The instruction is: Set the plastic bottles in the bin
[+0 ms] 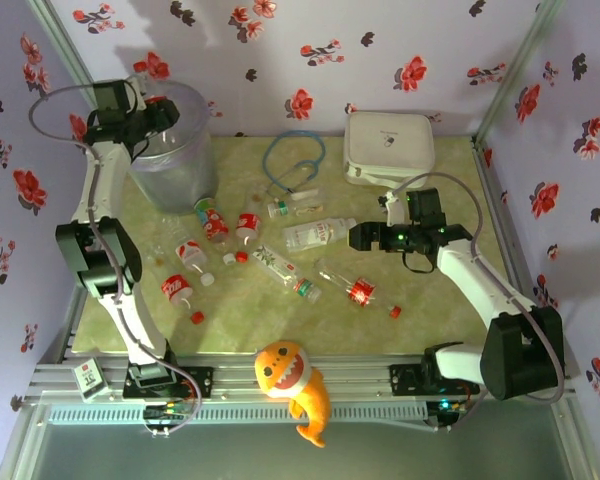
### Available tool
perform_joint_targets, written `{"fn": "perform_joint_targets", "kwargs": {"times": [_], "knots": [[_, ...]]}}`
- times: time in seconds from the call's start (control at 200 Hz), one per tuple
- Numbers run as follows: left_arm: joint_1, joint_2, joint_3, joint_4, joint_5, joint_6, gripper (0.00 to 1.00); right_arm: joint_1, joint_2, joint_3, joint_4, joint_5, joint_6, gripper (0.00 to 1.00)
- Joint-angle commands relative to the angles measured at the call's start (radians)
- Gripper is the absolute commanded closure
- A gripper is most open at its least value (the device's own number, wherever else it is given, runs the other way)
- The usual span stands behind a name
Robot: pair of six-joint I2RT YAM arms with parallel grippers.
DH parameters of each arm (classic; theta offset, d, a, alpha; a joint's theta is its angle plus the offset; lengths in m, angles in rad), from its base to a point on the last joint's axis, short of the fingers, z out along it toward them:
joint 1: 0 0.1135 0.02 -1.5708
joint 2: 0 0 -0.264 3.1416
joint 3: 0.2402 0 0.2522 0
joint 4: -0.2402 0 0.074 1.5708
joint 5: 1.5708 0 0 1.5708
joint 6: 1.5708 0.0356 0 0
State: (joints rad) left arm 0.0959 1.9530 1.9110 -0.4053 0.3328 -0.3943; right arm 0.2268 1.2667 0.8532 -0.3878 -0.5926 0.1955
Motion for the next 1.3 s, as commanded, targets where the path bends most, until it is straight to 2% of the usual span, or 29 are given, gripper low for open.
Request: {"fn": "perform_joint_targets", "kwargs": {"times": [0.0, 0.115, 0.425, 0.78, 0.91, 1.295], "knots": [[-0.012, 0.006, -0.077, 0.049, 0.026, 0.038, 0.65, -0.007, 0.007, -0.013, 0.019, 0.025, -0.025, 0.07], [-0.021, -0.001, -0.135, 0.102, 0.04, 0.053, 0.63, -0.008, 0.013, -0.014, 0.019, 0.032, -0.03, 0.07], [-0.036, 0.063, -0.159, 0.096, 0.059, 0.083, 0.53, -0.007, 0.046, -0.004, 0.026, 0.045, -0.028, 0.07], [-0.038, 0.095, -0.125, 0.069, 0.073, 0.098, 0.2, -0.007, 0.071, 0.006, 0.024, 0.057, -0.032, 0.07], [-0.038, 0.093, -0.109, 0.059, 0.074, 0.107, 0.04, -0.008, 0.081, 0.007, 0.025, 0.057, -0.033, 0.07], [-0.036, 0.085, -0.053, 0.013, 0.072, 0.129, 0.04, -0.007, 0.071, 0.011, 0.015, 0.07, -0.031, 0.07]]}}
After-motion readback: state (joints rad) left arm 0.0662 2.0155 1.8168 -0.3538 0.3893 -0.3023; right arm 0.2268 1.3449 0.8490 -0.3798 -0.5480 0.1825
